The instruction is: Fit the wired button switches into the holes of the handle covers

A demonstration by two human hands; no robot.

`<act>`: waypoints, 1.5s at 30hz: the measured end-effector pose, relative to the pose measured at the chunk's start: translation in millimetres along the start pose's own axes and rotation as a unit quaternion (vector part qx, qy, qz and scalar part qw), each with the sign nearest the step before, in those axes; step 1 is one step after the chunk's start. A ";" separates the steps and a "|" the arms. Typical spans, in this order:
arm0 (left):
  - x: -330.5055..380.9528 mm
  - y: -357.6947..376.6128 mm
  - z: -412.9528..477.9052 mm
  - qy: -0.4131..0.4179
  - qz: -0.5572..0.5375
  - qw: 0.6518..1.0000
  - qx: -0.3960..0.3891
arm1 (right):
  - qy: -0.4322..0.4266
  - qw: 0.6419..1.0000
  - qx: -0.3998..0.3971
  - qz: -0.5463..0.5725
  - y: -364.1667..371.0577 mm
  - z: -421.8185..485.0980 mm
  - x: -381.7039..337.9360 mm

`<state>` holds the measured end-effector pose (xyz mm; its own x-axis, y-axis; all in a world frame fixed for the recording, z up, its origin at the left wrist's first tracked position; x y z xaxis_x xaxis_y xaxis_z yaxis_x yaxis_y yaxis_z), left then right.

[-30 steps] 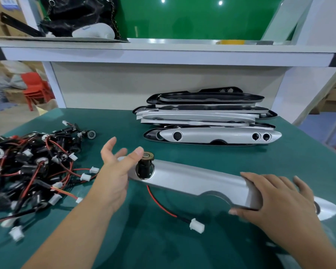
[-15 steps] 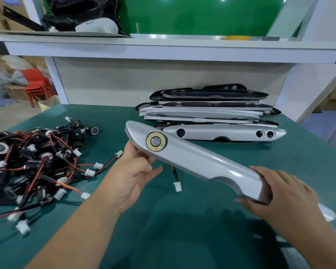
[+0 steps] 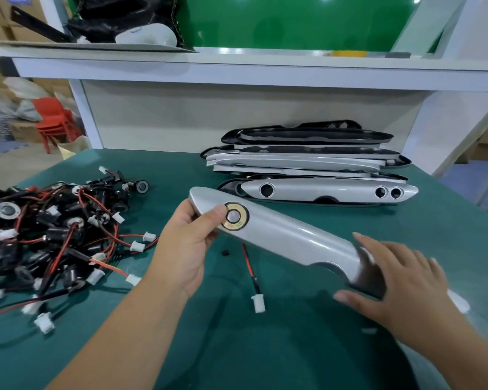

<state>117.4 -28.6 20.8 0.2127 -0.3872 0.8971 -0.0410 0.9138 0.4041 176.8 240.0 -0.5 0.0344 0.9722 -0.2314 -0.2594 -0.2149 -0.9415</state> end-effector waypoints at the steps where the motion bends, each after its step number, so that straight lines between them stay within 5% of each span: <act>1: -0.9 1.4 -0.6 -0.001 -0.005 1.000 -0.002 | -0.027 0.999 0.005 0.028 0.5 -0.2 -8.0; 9: -0.7 9.1 -8.8 -0.002 -0.004 0.999 -0.052 | -0.215 0.956 0.104 0.171 -9.9 22.9 -104.7; 13: 2.0 8.3 -9.2 -0.002 -0.006 0.998 -0.058 | -0.224 0.949 0.112 0.193 -6.1 32.9 -123.6; 20: 2.6 7.7 -9.7 0.006 0.013 0.997 -0.073 | -0.230 0.915 0.262 0.205 0.9 33.6 -126.8; 24: 4.2 6.4 -9.7 0.000 0.021 0.996 -0.083 | -0.230 0.932 0.179 0.215 -8.6 33.3 -122.3; 29: 1.5 6.6 -8.6 -0.005 0.023 0.996 -0.082 | -0.092 0.973 -0.003 0.214 -17.6 38.3 -101.6; 33: -2.5 4.1 -8.6 -0.007 0.075 0.995 -0.064 | -0.096 0.987 0.015 0.128 -14.5 37.1 -105.7; 45: -4.0 6.4 -10.1 0.010 0.167 0.984 -0.061 | -0.059 0.989 -0.001 0.135 -8.1 40.5 -102.6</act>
<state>126.1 -19.9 17.9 0.2259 -0.0618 0.9722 0.0064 0.9981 0.0620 136.3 145.7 40.8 -0.1480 0.8832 -0.4451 -0.2419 -0.4687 -0.8496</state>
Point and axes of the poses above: each hand's wrist, its own z-axis towards the middle knuckle, its own y-axis out of the palm, x = y × z, the point moved 1 cm from there along z, towards the middle knuckle
